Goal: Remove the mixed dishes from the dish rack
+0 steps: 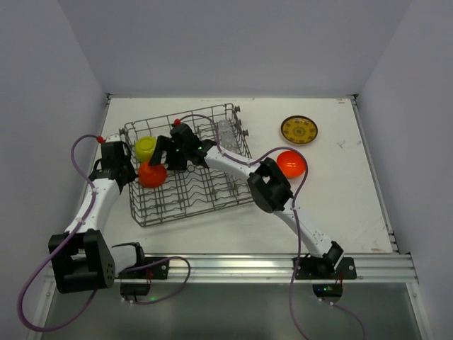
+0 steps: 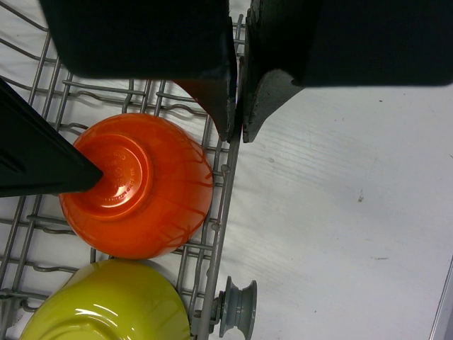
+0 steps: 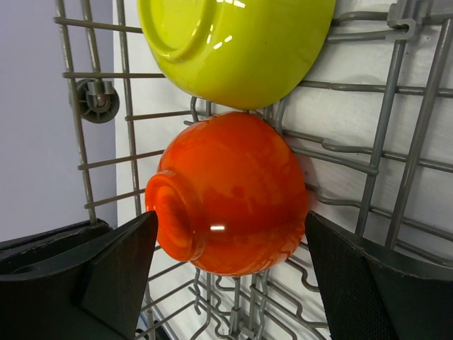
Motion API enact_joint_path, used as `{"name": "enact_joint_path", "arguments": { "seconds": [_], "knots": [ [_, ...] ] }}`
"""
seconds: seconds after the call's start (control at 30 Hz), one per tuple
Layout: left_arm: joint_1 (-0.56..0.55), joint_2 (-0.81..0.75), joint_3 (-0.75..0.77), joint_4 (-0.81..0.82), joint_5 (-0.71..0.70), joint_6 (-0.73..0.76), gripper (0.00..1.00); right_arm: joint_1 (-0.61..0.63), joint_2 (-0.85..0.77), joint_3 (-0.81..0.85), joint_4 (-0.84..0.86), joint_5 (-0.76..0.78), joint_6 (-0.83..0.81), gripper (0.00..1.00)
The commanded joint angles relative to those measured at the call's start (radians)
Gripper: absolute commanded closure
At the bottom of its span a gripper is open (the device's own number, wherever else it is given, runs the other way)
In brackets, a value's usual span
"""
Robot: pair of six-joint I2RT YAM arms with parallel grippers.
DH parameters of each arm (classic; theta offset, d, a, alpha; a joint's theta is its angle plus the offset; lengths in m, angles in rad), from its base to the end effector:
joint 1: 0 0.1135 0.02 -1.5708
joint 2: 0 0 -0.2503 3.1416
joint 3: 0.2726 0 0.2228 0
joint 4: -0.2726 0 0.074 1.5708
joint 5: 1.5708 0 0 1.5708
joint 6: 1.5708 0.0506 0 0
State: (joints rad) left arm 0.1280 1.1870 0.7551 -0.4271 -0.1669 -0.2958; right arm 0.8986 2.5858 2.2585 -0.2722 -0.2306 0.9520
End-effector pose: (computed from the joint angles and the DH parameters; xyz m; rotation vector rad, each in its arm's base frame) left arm 0.2243 0.0373 0.2164 -0.5817 2.3467 0.1261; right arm 0.3377 0.4429 0.1638 -0.0846 2.4619 1.2080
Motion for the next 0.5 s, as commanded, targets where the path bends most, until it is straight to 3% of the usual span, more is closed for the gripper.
{"name": "enact_joint_path", "arguments": {
  "seconds": [0.0, 0.47],
  "knots": [
    [-0.004, 0.002, 0.006, 0.010, -0.013, -0.017, 1.00, 0.010, 0.005, 0.035, 0.021, -0.023, 0.027, 0.14],
    [-0.004, 0.002, 0.009, 0.011, 0.007, -0.016, 1.00, 0.013, 0.036, 0.036, 0.047, -0.069, 0.048, 0.12]
  ]
}}
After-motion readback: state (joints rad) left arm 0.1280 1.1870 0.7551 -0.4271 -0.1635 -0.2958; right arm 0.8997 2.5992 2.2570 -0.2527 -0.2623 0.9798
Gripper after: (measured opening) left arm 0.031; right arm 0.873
